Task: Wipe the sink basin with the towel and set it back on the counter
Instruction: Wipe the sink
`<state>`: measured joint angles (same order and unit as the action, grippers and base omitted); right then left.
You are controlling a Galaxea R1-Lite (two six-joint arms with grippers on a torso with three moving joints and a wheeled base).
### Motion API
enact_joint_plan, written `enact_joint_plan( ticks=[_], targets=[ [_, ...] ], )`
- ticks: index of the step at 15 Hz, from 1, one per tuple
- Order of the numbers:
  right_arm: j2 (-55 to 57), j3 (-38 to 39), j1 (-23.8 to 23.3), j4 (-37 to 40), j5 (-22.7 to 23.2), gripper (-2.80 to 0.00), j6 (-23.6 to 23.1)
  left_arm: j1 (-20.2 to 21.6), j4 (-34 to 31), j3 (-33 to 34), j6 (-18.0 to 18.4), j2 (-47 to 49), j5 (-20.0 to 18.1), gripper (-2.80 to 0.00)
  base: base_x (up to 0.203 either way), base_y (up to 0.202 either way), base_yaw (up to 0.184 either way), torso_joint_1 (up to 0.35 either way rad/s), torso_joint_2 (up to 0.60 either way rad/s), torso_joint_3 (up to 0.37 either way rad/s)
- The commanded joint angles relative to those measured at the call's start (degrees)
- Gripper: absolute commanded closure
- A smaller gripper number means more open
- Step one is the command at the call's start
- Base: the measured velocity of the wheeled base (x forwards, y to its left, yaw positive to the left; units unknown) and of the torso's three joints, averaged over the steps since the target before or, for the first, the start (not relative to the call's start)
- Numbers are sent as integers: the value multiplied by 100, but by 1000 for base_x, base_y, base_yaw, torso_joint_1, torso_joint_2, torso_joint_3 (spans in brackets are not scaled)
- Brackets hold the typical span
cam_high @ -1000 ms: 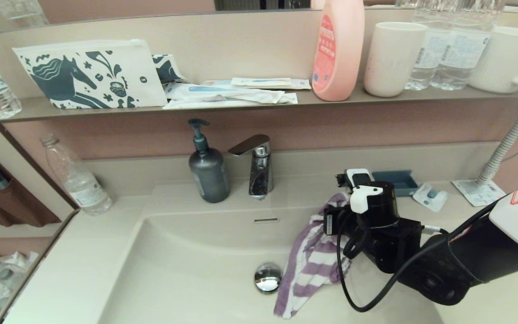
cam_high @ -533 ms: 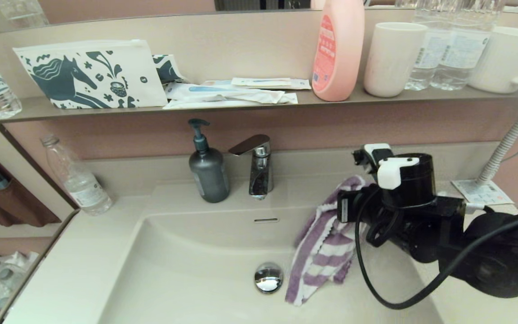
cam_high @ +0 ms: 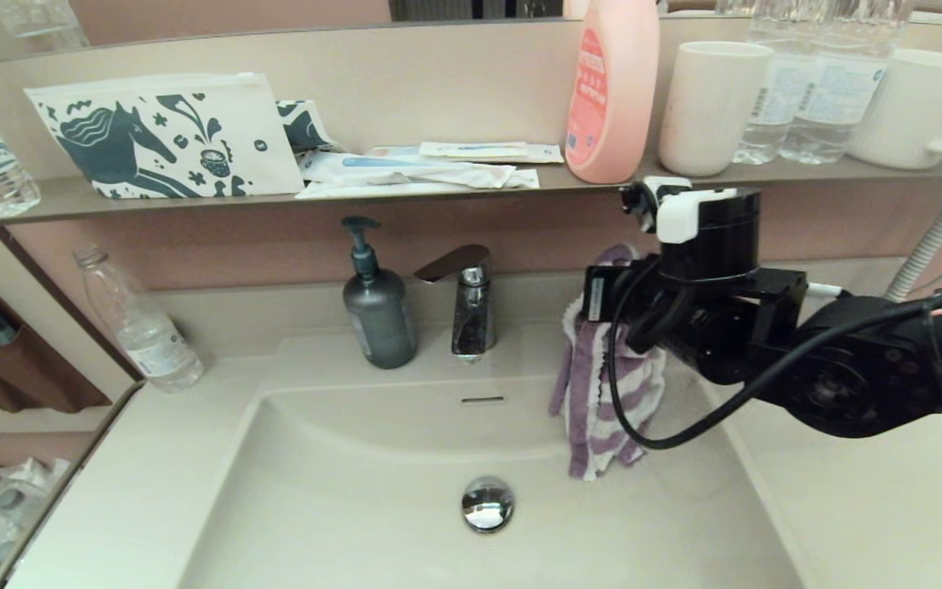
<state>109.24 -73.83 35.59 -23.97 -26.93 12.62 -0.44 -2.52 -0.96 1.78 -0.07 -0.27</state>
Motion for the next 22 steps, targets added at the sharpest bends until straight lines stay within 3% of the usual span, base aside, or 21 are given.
enact_joint_plan(
  ticks=[1, 5, 11, 18, 22],
  targets=[
    [636, -465, 60, -31, -18, 0, 71, 0, -3, 0, -1, 7, 0, 0, 0, 0, 0, 0, 0, 0],
    [1405, -684, 197, -54, -109, 0, 308, 0, -3, 0, 1, 7, 0, 0, 0, 0, 0, 0, 0, 0],
    [1451, -108, 141, -73, -119, 0, 662, 0, -3, 0, -2, 7, 0, 0, 0, 0, 0, 0, 0, 0],
    [1965, -132, 182, -168, -138, 0, 692, 0, -3, 0, -2, 7, 0, 0, 0, 0, 0, 0, 0, 0],
    [2015, 110, -285, -477, -282, 0, 571, 0, -3, 0, -2, 7, 0, 0, 0, 0, 0, 0, 0, 0]
  ],
)
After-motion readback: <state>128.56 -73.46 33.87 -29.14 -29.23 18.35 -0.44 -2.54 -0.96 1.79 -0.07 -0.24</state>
